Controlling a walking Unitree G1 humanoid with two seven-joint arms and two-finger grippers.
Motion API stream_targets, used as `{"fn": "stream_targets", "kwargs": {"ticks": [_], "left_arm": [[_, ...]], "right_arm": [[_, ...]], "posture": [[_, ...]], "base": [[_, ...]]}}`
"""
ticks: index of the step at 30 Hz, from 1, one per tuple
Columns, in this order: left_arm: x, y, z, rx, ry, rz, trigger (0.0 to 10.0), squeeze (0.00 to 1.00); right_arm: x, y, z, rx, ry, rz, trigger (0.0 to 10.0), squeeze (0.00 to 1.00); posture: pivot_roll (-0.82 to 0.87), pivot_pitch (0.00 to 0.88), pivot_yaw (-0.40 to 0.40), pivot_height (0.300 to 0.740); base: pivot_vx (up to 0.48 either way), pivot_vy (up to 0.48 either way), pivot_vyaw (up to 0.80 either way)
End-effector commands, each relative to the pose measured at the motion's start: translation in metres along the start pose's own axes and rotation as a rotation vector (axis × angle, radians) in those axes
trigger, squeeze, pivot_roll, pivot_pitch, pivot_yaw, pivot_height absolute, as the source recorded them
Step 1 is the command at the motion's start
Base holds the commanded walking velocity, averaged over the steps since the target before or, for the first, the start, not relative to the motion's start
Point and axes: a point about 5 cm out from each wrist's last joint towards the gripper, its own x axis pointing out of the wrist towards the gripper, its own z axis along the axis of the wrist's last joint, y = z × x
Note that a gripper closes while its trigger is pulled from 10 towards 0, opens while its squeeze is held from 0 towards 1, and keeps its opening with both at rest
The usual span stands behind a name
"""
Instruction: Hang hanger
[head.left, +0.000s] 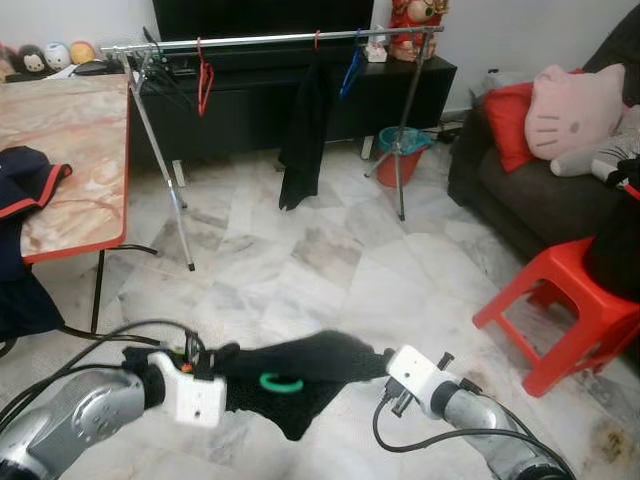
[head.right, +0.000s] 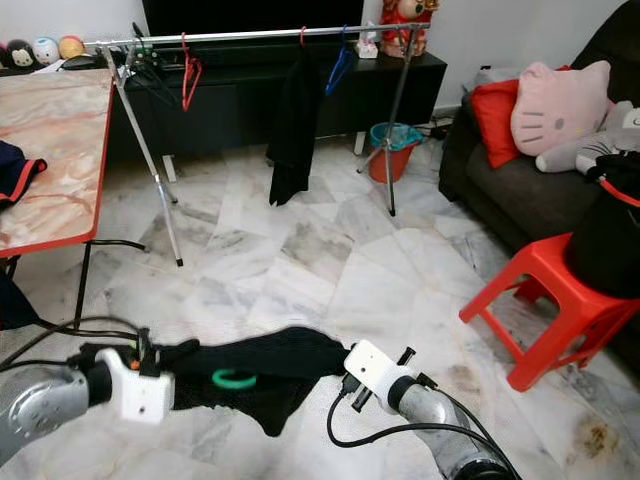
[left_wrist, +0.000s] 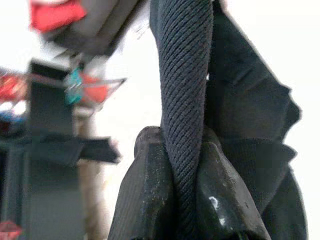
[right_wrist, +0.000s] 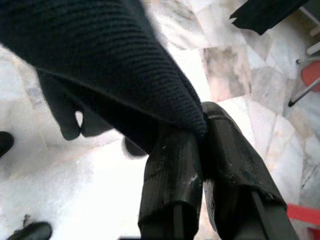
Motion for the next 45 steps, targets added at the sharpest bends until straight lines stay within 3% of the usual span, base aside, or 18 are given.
{"fn": "stream_targets", "kwargs": {"ticks": [1,8,10,13,18,21,25,28,30,33,35,38,45], "left_arm": [[-0.005,-0.009,0.0,0.013,0.002,-0.102,10.0,0.0],[-0.003,-0.017,-0.004,-0.017,0.028,-0.148,10.0,0.0],[-0.004,-0.012,0.009,-0.033,-0.08,-0.128,10.0,0.0],[-0.006,-0.009,0.018,0.003,-0.146,-0.142,10.0,0.0],[-0.008,-0.009,0.019,0.086,-0.143,-0.181,10.0,0.0],[-0.007,-0.007,0.018,0.07,-0.152,-0.143,10.0,0.0],[-0.006,0.0,0.027,0.064,-0.233,-0.096,10.0,0.0],[-0.006,0.002,0.038,0.059,-0.299,-0.08,10.0,0.0],[-0.003,0.008,0.044,0.083,-0.339,-0.033,10.0,0.0],[-0.001,0.012,0.047,0.071,-0.359,-0.009,10.0,0.0],[0.002,0.016,0.051,0.081,-0.384,-0.005,10.0,0.0],[0.006,0.013,0.056,0.151,-0.41,-0.082,10.0,0.0],[0.009,0.008,0.062,0.243,-0.449,-0.165,10.0,0.0]], "right_arm": [[-0.008,-0.011,-0.013,0.03,0.048,-0.038,0.0,0.0],[-0.006,-0.013,-0.01,0.022,0.037,-0.027,0.0,0.0],[-0.005,-0.012,-0.009,0.005,0.037,-0.004,0.0,0.0],[-0.005,-0.009,-0.01,0.0,0.042,0.019,0.0,0.0],[-0.004,-0.005,-0.012,0.002,0.052,0.058,0.0,0.0],[-0.004,-0.002,-0.014,-0.002,0.062,0.067,0.0,0.0],[-0.007,-0.002,-0.019,0.057,0.061,0.051,0.0,0.0],[-0.011,-0.013,-0.022,0.096,0.067,0.011,0.0,0.0],[-0.015,-0.016,-0.03,0.029,0.116,0.014,0.0,0.0],[-0.017,-0.016,-0.035,0.019,0.141,0.011,0.0,0.0],[-0.021,-0.017,-0.045,0.0,0.214,-0.008,0.0,0.0],[-0.025,-0.018,-0.057,-0.006,0.307,-0.059,0.0,0.0],[-0.027,-0.016,-0.062,0.008,0.336,-0.093,0.0,0.0]], "posture": [[0.07,0.0,-0.075,0.74],[0.07,0.0,-0.073,0.74],[0.07,0.0,-0.08,0.74],[0.08,0.0,-0.085,0.74],[0.08,0.0,-0.082,0.74],[0.08,0.0,-0.085,0.74],[0.09,0.0,-0.089,0.74],[0.08,0.0,-0.086,0.74],[0.08,0.0,-0.088,0.74],[0.08,0.0,-0.088,0.74],[0.08,0.0,-0.085,0.74],[0.08,0.0,-0.077,0.74],[0.07,0.0,-0.071,0.74]], "base": [[0.0,0.0,0.0],[0.0,0.0,0.0],[0.0,0.0,0.0],[0.0,0.0,0.0],[0.0,0.0,0.0],[0.0,0.0,0.0],[0.0,0.0,0.0],[0.0,0.0,0.0],[0.0,0.0,0.0],[0.0,0.0,0.0],[0.0,0.0,0.0],[0.0,0.0,0.0],[0.0,0.0,0.0]]}}
